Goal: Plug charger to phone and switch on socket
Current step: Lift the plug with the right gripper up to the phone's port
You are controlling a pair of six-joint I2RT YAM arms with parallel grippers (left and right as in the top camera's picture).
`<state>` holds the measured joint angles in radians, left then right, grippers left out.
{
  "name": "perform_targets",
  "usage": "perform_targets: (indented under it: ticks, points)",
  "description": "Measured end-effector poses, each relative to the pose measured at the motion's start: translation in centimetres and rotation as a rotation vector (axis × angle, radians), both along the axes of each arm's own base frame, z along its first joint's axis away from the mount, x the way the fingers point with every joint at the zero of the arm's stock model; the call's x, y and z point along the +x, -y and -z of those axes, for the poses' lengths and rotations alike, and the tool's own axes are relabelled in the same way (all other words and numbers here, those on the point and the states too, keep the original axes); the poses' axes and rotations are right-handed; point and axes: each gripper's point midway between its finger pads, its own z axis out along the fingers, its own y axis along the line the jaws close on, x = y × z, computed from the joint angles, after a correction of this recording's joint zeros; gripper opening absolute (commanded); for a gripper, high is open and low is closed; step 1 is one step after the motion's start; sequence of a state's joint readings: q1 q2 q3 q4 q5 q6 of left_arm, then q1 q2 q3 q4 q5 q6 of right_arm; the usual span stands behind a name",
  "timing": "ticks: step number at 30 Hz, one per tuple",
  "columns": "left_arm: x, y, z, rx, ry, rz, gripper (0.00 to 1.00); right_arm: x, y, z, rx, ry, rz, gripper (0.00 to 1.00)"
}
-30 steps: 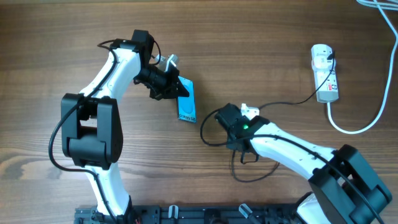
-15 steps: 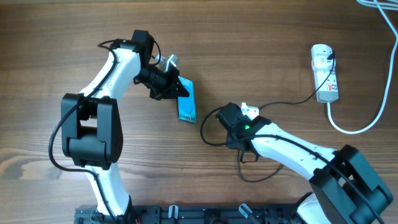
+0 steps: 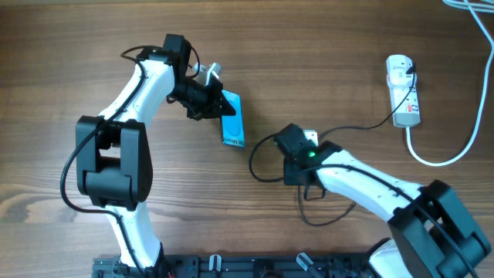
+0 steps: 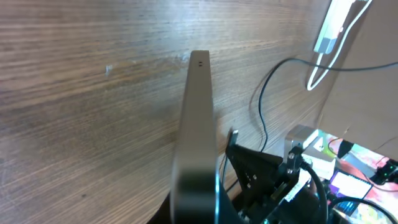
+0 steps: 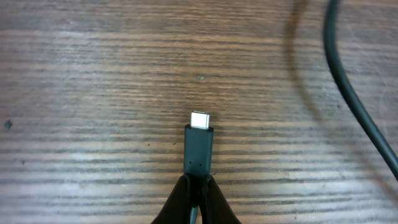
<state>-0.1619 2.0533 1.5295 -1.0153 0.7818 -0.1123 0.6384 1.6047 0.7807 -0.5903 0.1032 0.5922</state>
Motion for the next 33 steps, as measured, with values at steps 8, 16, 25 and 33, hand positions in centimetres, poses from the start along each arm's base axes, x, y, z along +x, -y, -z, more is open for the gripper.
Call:
perform_targets:
  ticks: [8,16,25,33]
  points:
    - [1.9,0.6,-0.4,-0.036,0.070,-0.027,0.04,0.7,-3.7,-5.2,0.385,0.019,-0.203,0.04]
    - [3.8,1.4,-1.4,-0.097,0.120,-0.069,0.04,-0.5,-9.7,-10.9,0.793,0.039,-0.425,0.04]
    - [4.3,1.9,-2.0,-0.138,0.109,-0.093,0.04,-0.3,-11.0,-12.4,0.902,0.059,-0.441,0.04]
    - [3.8,1.9,-2.0,-0.136,0.072,-0.104,0.04,-0.6,-11.1,-10.6,0.970,0.069,-0.363,0.04]
